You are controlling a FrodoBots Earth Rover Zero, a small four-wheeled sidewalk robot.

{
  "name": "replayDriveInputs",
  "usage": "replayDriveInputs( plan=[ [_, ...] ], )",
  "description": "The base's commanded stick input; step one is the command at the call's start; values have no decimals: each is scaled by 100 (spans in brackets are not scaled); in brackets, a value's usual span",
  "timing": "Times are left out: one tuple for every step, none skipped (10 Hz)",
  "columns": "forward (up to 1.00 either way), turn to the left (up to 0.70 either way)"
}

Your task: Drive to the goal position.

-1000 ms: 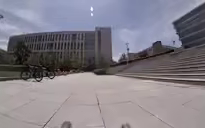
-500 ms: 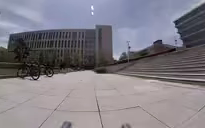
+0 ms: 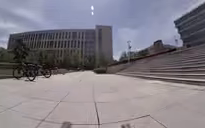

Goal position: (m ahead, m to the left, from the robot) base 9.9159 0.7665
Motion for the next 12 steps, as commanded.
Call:
replayDriveInputs(
  plan=[
    [70,0],
    [70,0],
    [70,0],
    [70,0],
    [70,0],
    [70,0],
    [70,0],
    [70,0],
    [70,0],
    [70,0],
    [70,0],
    [70,0]
  ],
)
